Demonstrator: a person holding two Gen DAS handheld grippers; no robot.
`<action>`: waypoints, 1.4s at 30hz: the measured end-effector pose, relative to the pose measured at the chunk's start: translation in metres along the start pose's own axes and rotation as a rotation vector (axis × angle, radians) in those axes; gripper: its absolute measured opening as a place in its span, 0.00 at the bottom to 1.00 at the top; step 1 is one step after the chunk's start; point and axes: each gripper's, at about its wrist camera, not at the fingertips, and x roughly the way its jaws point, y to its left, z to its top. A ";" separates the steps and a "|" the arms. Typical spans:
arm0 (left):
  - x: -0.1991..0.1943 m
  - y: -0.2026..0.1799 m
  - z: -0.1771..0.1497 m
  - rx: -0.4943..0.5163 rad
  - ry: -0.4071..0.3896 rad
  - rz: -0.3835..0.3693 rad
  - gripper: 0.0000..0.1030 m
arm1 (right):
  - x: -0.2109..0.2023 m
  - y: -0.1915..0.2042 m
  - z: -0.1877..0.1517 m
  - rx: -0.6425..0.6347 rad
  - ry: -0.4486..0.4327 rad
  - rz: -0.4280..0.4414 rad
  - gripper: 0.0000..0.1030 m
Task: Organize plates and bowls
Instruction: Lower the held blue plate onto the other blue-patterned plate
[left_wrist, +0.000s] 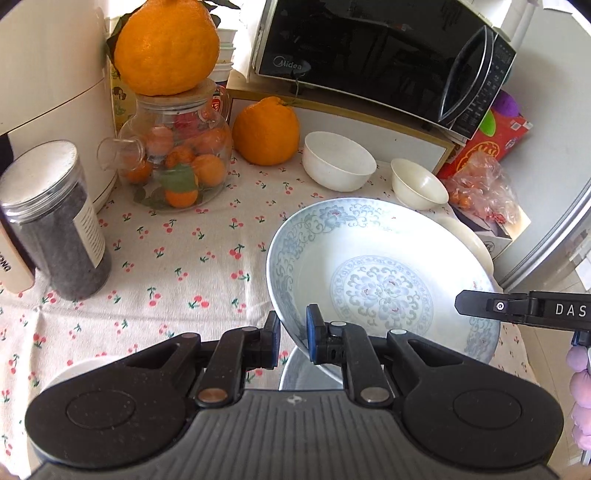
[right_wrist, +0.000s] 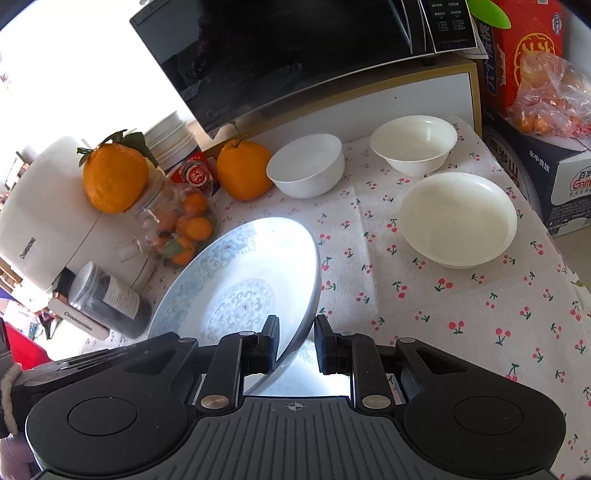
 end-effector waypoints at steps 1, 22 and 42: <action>-0.002 0.000 -0.002 0.002 0.000 0.001 0.12 | -0.002 0.001 -0.003 -0.007 0.005 0.001 0.20; -0.019 -0.009 -0.046 0.113 0.100 0.030 0.12 | -0.017 0.009 -0.056 -0.066 0.176 -0.062 0.20; -0.009 -0.022 -0.056 0.214 0.151 0.063 0.16 | -0.009 0.016 -0.064 -0.145 0.233 -0.156 0.20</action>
